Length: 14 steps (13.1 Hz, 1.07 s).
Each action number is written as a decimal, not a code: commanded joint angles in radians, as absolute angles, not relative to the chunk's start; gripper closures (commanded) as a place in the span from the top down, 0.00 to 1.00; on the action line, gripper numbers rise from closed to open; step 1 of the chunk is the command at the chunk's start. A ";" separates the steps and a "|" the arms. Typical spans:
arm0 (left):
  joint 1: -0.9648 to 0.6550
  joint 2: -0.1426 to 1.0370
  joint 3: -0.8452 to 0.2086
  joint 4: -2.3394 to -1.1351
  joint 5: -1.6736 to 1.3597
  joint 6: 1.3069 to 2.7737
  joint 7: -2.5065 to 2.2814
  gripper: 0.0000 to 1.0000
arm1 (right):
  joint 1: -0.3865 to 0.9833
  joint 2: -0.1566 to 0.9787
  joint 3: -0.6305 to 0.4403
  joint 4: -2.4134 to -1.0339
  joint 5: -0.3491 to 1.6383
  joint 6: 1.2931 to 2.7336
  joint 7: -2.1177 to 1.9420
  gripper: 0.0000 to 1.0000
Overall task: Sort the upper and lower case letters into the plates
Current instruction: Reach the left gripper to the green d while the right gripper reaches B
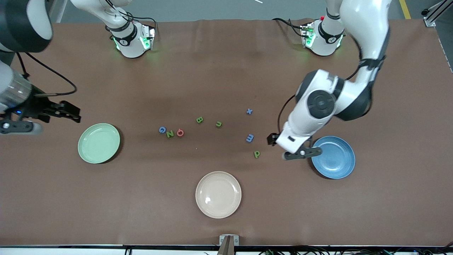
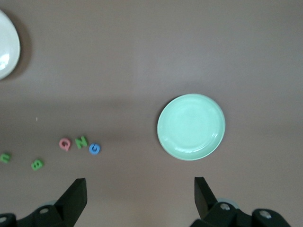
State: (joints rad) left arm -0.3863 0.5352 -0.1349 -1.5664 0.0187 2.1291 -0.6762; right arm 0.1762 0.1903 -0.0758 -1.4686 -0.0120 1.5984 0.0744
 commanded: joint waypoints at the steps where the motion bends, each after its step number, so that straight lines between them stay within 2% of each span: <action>1: -0.428 0.630 -0.126 -1.534 0.037 2.235 -0.744 0.97 | 0.216 0.262 -0.083 -1.480 -0.002 1.600 0.101 1.00; 3: -0.458 0.684 -0.121 -1.536 0.044 2.295 -0.746 0.89 | 0.257 0.294 -0.083 -1.521 0.003 1.668 0.126 1.00; 4: -0.463 0.705 -0.120 -1.536 0.044 2.309 -0.759 0.83 | 0.264 0.293 -0.083 -1.593 0.005 1.742 0.135 1.00; 7: -0.479 0.758 -0.115 -1.529 0.044 2.355 -0.792 0.78 | 0.314 0.279 -0.081 -1.785 0.020 1.937 0.246 1.00; 8: -0.479 0.770 -0.114 -1.529 0.044 2.365 -0.792 0.71 | 0.331 0.278 -0.081 -1.839 0.021 2.003 0.289 1.00; 12: -0.528 0.818 -0.049 -1.514 0.044 2.421 -0.792 0.67 | 0.373 0.281 -0.081 -2.060 0.061 2.349 0.327 1.00; 14: -0.526 0.824 -0.049 -1.514 0.044 2.421 -0.792 0.62 | 0.397 0.290 -0.081 -2.088 0.061 2.408 0.382 1.00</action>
